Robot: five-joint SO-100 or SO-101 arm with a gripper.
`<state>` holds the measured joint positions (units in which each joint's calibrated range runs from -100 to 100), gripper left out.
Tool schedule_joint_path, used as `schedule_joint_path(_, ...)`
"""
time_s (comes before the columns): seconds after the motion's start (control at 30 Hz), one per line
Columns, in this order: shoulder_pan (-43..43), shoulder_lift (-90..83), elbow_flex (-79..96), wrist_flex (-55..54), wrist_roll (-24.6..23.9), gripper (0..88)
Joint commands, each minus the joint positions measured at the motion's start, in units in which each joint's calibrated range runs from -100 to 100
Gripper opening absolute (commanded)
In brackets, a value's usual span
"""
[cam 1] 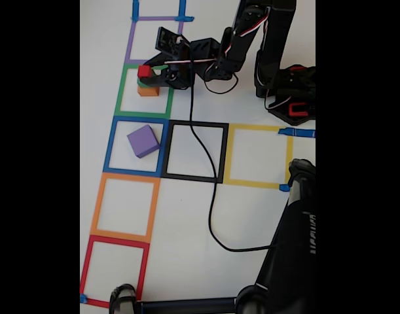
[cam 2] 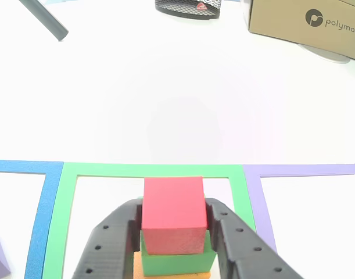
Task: Tower of hanoi
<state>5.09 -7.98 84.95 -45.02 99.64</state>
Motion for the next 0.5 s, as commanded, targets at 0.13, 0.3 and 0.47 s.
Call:
schedule_joint_path(0.13, -0.49, -3.12, -1.22, 0.57, 0.36, 5.0)
schedule_joint_path(0.3, -0.87, -5.14, -1.31, 1.86, 0.36, 5.4)
schedule_joint_path(0.47, -1.35, -9.66, -2.04, 6.4, 0.36, 5.0)
